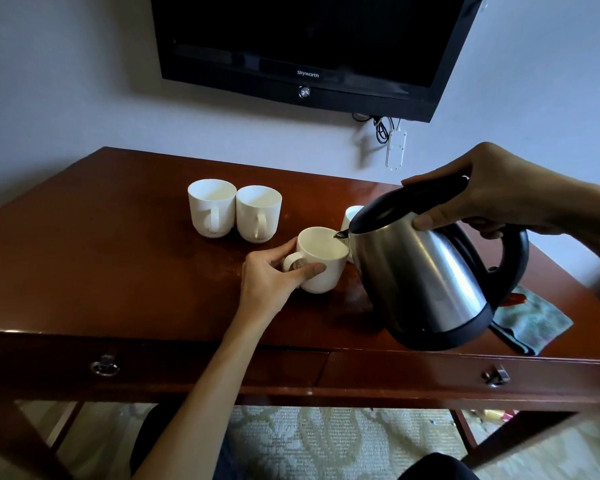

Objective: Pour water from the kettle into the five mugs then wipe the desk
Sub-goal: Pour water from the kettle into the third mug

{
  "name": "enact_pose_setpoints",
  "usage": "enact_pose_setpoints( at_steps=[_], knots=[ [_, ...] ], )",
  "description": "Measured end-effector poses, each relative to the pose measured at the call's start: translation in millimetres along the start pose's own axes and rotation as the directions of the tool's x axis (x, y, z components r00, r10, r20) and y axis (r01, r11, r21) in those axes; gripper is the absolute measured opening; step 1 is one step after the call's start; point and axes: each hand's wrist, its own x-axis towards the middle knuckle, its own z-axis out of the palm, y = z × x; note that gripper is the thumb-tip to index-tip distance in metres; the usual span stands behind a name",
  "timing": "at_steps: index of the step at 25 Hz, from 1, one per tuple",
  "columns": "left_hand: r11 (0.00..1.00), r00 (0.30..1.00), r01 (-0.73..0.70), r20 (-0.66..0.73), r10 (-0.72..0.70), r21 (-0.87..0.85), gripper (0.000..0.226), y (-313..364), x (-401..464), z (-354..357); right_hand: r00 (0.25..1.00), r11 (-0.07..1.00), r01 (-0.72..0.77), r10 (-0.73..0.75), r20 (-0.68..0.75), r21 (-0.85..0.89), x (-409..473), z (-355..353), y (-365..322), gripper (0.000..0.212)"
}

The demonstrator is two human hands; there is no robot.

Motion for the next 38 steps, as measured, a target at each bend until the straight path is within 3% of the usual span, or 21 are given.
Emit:
enact_pose_setpoints(
  at_steps=[11, 38],
  knots=[
    [0.999, 1.0, 0.029, 0.002, -0.029, -0.023, 0.069, -0.6, 0.5, 0.2, 1.0, 1.0, 0.016, -0.016, 0.006, -0.027, 3.6, 0.5, -2.7, 0.054],
    [0.998, 0.999, 0.042, 0.009, -0.042, -0.038, 0.085, -1.0, 0.2, -0.8, 0.999, 0.998, 0.04, -0.038, 0.033, -0.054, 7.5, -2.1, -4.6, 0.054]
  ],
)
